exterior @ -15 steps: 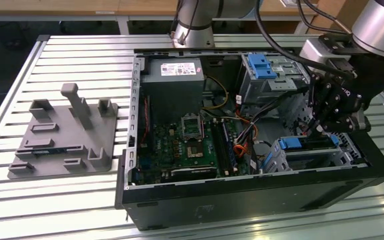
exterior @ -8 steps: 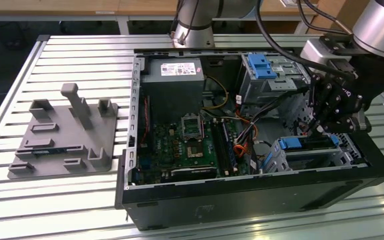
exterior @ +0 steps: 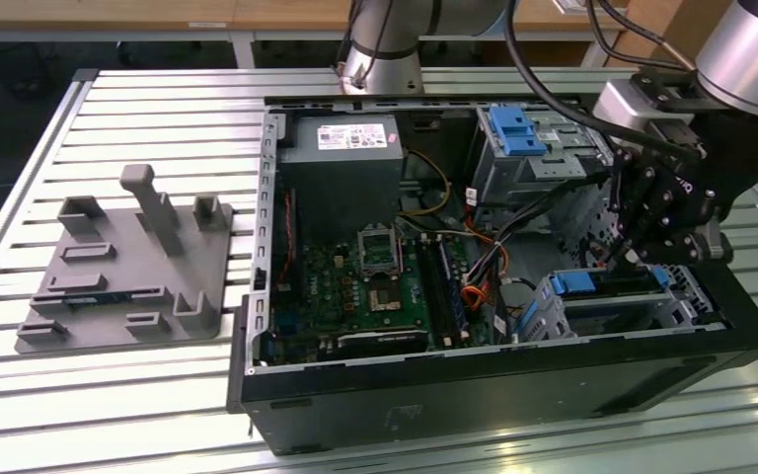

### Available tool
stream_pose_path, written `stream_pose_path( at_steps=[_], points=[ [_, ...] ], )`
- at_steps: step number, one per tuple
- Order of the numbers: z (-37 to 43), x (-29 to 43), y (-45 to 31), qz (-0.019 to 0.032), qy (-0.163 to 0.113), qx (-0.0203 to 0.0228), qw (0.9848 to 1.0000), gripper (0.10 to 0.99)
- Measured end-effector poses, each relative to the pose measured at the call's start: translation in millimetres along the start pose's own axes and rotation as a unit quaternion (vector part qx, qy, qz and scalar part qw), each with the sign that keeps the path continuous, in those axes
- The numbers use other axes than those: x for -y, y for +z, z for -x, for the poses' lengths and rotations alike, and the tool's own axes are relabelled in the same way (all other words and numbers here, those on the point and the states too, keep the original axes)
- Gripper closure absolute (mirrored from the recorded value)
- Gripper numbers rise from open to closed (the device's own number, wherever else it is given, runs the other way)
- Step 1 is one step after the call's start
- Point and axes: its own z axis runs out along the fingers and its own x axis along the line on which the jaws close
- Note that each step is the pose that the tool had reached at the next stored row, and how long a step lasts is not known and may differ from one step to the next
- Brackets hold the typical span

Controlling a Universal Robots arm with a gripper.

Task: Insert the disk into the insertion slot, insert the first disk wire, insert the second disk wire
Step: 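Insert the second disk wire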

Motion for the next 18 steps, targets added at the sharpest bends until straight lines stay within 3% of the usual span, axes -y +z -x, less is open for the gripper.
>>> stream_pose_path(
  at_steps=[18],
  points=[
    [-1.6, 0.3, 7.6, 0.0002, -0.003, -0.0001, 1.0000, 0.941]
  ],
)
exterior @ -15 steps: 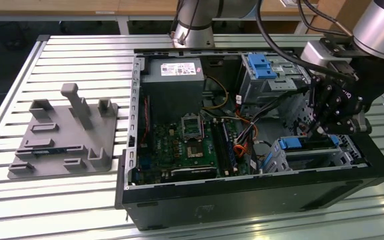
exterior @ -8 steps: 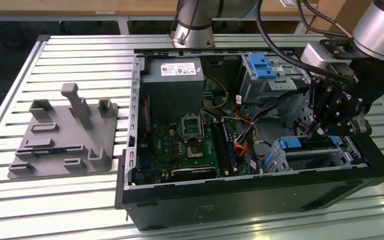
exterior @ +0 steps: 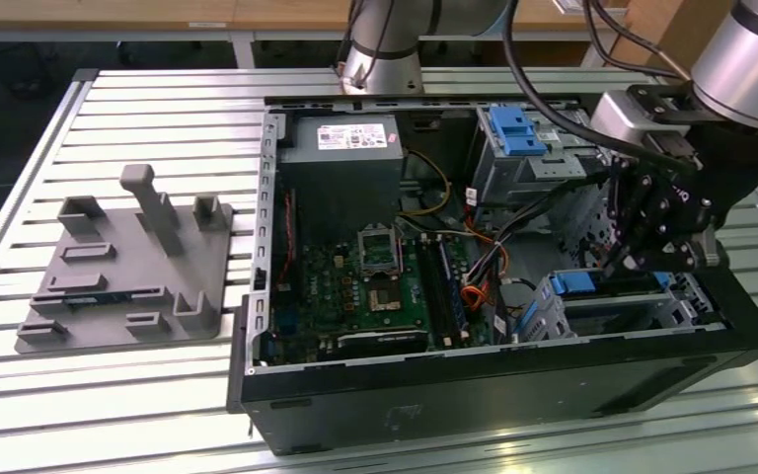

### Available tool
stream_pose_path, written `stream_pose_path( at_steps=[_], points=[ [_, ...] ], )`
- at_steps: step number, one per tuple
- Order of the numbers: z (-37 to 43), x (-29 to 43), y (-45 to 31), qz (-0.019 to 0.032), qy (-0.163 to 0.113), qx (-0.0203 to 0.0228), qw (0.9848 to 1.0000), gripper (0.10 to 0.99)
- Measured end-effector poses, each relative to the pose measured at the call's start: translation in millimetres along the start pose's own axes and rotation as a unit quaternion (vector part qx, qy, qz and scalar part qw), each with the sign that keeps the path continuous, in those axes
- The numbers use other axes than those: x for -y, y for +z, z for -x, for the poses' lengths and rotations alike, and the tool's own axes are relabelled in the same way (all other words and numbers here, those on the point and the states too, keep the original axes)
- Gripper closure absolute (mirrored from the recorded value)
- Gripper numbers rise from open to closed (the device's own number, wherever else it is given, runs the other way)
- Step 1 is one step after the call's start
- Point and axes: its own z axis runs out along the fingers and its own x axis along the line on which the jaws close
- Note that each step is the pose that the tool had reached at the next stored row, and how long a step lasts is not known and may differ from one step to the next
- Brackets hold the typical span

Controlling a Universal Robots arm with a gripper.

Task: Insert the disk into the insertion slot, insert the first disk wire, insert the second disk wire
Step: 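Insert the second disk wire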

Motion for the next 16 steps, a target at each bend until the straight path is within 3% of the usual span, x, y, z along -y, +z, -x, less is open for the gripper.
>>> stream_pose_path(
  at_steps=[6, 7, 8, 9, 16],
  points=[
    [-0.8, 0.1, 1.9, 0.0000, -0.001, 0.0007, 1.0000, 0.929],
    [-0.9, 0.0, -0.8, 0.0000, -0.001, 0.0013, 1.0000, 0.871],
    [-1.2, -0.1, -5.6, 0.0000, -0.001, 0.0008, 1.0000, 0.871],
    [-1.4, -0.2, -10.5, 0.0000, -0.001, 0.0004, 1.0000, 0.804],
    [-2.7, -0.9, -42.4, 0.0000, -0.001, 0.0005, 1.0000, 0.804]
  ],
)
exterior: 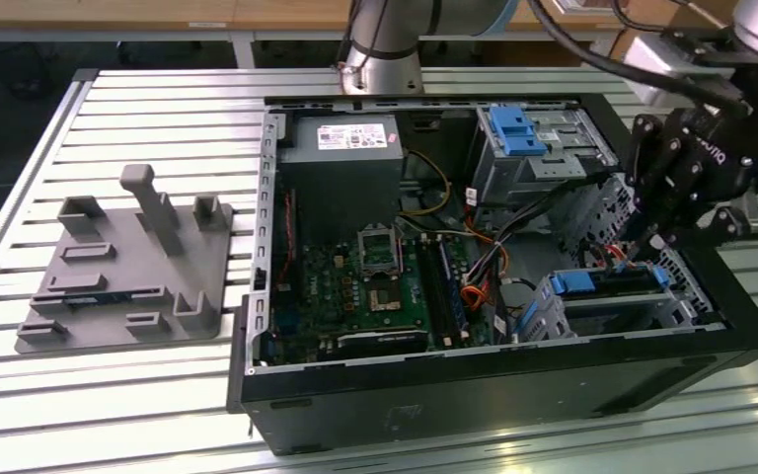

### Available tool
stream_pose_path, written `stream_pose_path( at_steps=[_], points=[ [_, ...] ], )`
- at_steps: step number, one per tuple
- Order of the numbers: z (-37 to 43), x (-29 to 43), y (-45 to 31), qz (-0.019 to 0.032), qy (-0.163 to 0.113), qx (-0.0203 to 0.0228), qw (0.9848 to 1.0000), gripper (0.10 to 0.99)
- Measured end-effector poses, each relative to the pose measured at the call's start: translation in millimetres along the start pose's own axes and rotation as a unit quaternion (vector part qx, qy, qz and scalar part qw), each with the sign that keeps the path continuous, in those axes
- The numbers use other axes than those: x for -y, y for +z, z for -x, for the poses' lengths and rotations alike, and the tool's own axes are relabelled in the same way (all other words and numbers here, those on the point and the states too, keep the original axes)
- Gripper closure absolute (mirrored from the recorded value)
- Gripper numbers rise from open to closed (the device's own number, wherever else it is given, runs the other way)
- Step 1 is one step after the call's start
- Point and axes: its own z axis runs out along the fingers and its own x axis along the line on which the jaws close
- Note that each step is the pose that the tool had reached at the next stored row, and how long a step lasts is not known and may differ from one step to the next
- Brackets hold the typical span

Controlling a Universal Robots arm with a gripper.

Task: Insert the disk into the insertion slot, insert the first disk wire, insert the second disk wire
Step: 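Insert the second disk wire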

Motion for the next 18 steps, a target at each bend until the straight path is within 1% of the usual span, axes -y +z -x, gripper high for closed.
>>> stream_pose_path(
  at_steps=[8, 9, 11, 13, 14, 18],
  points=[
    [-0.5, -0.8, -36.1, 0.0000, 0.000, 0.0001, 1.0000, 0.804],
    [-0.2, -0.8, -38.3, -0.0001, 0.000, -0.0001, 1.0000, 0.804],
    [-0.1, -0.8, -38.2, -0.0002, 0.000, 0.0001, 1.0000, 0.820],
    [-0.1, -0.8, -38.3, -0.0002, 0.000, 0.0001, 1.0000, 0.949],
    [-0.1, -0.8, -38.4, -0.0002, 0.000, 0.0001, 1.0000, 0.980],
    [-0.1, -0.8, -38.4, -0.0002, 0.000, 0.0001, 1.0000, 0.980]
  ],
)
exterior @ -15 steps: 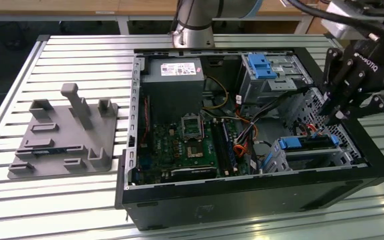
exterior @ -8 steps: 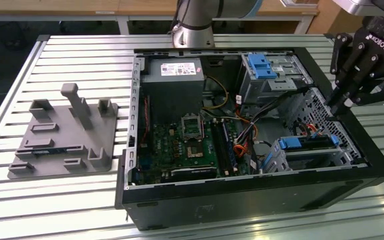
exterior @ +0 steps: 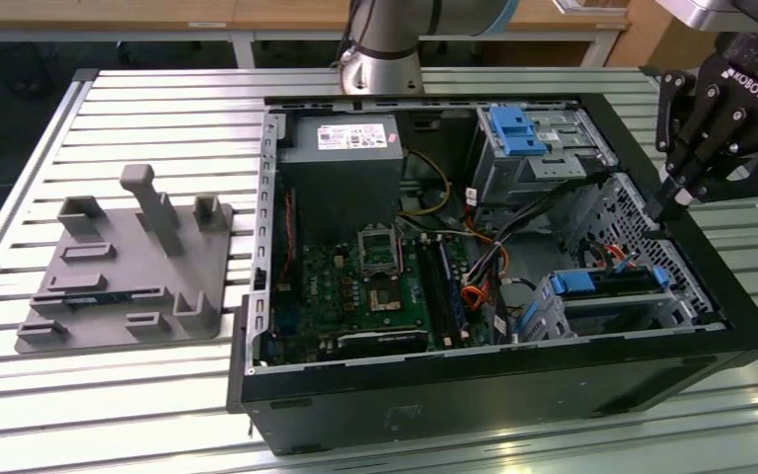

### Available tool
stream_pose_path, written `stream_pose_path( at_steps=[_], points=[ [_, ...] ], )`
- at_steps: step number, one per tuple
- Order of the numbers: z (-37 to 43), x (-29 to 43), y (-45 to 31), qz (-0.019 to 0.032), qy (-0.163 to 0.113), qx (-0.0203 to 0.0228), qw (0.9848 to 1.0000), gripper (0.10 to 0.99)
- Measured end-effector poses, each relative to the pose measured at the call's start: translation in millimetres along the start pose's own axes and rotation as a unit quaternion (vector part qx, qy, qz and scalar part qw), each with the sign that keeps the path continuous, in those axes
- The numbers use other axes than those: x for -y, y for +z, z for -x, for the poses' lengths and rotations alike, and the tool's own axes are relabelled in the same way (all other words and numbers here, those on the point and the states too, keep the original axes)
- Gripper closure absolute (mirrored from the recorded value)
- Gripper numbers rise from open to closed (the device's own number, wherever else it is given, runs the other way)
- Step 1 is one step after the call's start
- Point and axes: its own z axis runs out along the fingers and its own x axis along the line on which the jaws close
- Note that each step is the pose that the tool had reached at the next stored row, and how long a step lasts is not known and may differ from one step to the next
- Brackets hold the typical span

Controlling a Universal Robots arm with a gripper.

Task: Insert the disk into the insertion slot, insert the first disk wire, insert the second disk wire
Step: 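Insert the second disk wire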

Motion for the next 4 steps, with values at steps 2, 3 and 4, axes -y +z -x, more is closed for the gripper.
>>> stream_pose_path(
  at_steps=[2, 3, 4],
  points=[
    [0.0, 0.0, -0.1, 0.0000, 0.000, 0.0000, 1.0000, 0.980],
    [0.0, 0.0, -0.2, 0.0000, 0.000, 0.0000, 1.0000, 0.980],
    [0.0, 0.0, -0.1, 0.0000, 0.000, 0.0000, 1.0000, 0.980]
  ],
)
